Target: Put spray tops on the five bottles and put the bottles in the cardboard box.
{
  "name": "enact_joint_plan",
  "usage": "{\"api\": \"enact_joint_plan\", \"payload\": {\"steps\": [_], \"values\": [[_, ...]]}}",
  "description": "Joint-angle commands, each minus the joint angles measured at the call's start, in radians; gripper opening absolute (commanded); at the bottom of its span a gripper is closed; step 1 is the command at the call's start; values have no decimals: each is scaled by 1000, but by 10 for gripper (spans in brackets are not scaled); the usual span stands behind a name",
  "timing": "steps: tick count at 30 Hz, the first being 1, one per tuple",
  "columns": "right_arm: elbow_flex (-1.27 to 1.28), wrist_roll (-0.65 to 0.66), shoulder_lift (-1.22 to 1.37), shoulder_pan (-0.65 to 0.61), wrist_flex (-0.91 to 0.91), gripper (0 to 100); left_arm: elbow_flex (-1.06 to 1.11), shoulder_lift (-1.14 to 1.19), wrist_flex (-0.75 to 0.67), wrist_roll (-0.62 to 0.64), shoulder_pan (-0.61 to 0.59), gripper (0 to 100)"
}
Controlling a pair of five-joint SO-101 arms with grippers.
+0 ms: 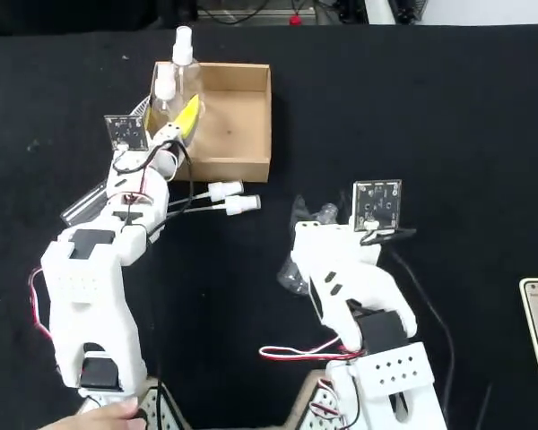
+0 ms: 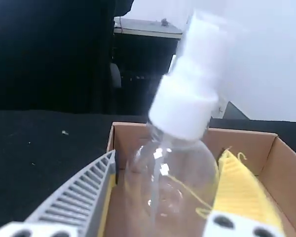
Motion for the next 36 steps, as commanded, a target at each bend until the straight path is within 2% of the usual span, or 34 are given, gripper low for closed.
{"api": "enact_joint_plan", "payload": {"steps": [1,5,9,18,29,36], "values": [[-4,0,-4,-11,-26,237,-31,-14,-34,-8,-15,325],[-4,0,-4,-11,-26,237,-33,-17,-43,-9,-18,327],[-4,0,-4,-11,-26,237,5,-57,-109,-9,-16,325],[-4,0,-4,-11,-26,237,140,-203,-106,-9,-18,328],[-4,0,-4,-11,-26,237,159,-235,-110,-11,-18,328],[-4,0,-4,-9,-26,237,248,-269,-112,-11,-18,329]]}}
